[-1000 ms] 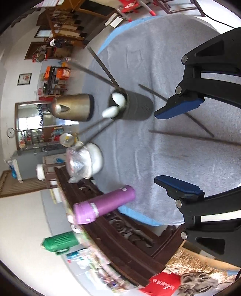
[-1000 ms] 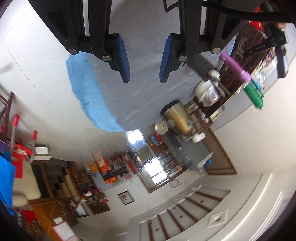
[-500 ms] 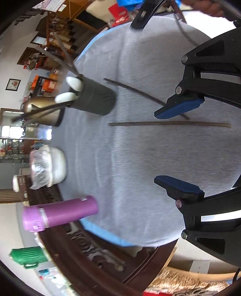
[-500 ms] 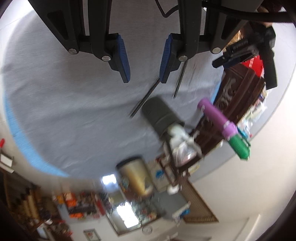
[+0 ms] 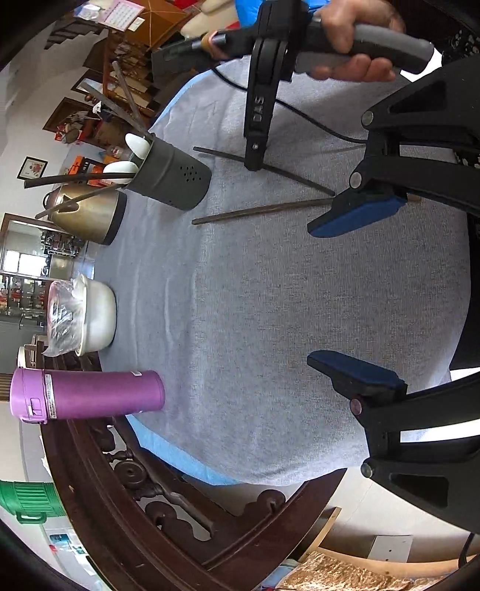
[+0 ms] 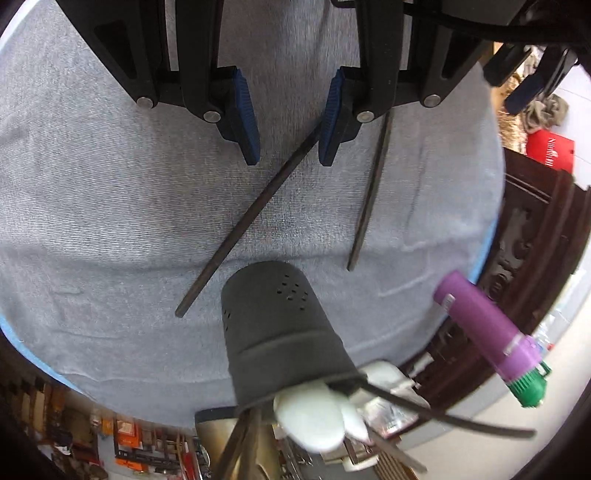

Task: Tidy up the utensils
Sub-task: 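Lower the left gripper onto a dark chopstick and close on it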

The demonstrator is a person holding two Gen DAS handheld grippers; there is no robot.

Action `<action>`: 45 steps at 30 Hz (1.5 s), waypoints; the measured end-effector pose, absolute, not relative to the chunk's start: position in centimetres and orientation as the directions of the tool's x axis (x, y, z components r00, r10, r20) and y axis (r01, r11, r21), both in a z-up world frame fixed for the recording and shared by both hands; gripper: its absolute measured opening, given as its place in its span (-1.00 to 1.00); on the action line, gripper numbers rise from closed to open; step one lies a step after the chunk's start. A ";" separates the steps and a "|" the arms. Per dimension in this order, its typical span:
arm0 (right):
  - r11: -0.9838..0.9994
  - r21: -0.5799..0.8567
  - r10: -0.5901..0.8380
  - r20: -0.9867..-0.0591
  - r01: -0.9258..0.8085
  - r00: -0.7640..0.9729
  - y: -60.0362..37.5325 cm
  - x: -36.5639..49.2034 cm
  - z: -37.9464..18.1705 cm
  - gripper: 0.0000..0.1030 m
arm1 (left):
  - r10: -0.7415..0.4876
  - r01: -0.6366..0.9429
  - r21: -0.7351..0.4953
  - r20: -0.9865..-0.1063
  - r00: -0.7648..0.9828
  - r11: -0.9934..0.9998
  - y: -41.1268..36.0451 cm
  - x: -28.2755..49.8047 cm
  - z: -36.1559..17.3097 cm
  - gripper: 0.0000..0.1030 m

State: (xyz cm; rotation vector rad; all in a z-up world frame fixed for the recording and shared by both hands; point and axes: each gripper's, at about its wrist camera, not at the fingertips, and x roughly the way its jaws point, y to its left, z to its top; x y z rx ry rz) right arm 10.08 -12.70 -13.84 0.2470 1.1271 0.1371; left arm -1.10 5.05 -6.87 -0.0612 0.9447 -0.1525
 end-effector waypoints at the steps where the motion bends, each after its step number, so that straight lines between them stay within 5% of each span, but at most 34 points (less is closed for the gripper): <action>1: 0.970 0.244 0.212 -0.875 0.018 0.435 -12.4 10.2 -13.8 -0.31 | -0.159 0.106 -0.120 -0.802 0.576 0.987 5.1 -1.0 -6.9 0.25; 9: 0.989 0.147 0.133 -0.907 0.006 0.400 -12.6 10.2 -13.8 -0.60 | -0.176 0.111 -0.137 -0.805 0.567 0.984 4.8 0.1 -6.7 0.25; 21: 0.979 0.201 0.178 -0.900 0.018 0.398 -20.6 5.7 -13.4 -0.63 | -0.216 0.155 -0.158 -0.841 0.496 0.975 0.9 2.9 -7.6 0.25; 28: 0.940 0.326 0.239 -0.836 0.098 0.493 -24.5 8.3 -11.1 -0.55 | -0.210 0.156 -0.154 -0.857 0.471 0.976 -0.9 6.8 -8.2 0.25; 35: 0.924 0.345 0.245 -0.867 0.168 0.433 -24.5 12.9 -13.4 -0.55 | -0.240 0.162 -0.188 -0.880 0.411 0.969 -2.9 10.2 -9.7 0.24; 39: 0.925 0.329 0.227 -0.880 0.191 0.417 -24.1 13.4 -13.9 -0.63 | -0.271 0.159 -0.227 -0.885 0.378 0.961 -3.6 11.5 -10.4 0.00; 45: 0.952 0.280 0.209 -0.891 0.125 0.403 -22.1 12.7 -14.0 -0.84 | -0.302 0.138 -0.270 -0.886 0.351 0.953 -3.6 12.4 -11.0 -0.81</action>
